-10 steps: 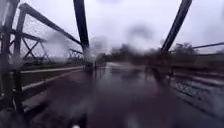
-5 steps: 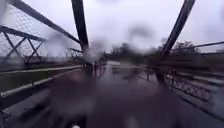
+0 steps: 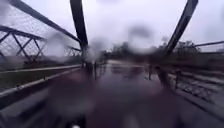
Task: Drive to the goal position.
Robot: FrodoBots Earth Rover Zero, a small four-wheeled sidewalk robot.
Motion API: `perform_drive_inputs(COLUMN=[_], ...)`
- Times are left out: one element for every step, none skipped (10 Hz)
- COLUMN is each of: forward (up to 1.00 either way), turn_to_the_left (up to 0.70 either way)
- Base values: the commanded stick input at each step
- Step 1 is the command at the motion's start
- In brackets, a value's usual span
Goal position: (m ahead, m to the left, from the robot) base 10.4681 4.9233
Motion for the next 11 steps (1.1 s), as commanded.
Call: perform_drive_inputs(forward=[0.70,0.70,0.70,0.70,0.70,0.70,0.70,0.70,0.70,0.70,0.70], turn_to_the_left=[0.00,0.00,0.00,0.00,0.00,0.00,0.00,0.00,0.00,0.00,0.00])
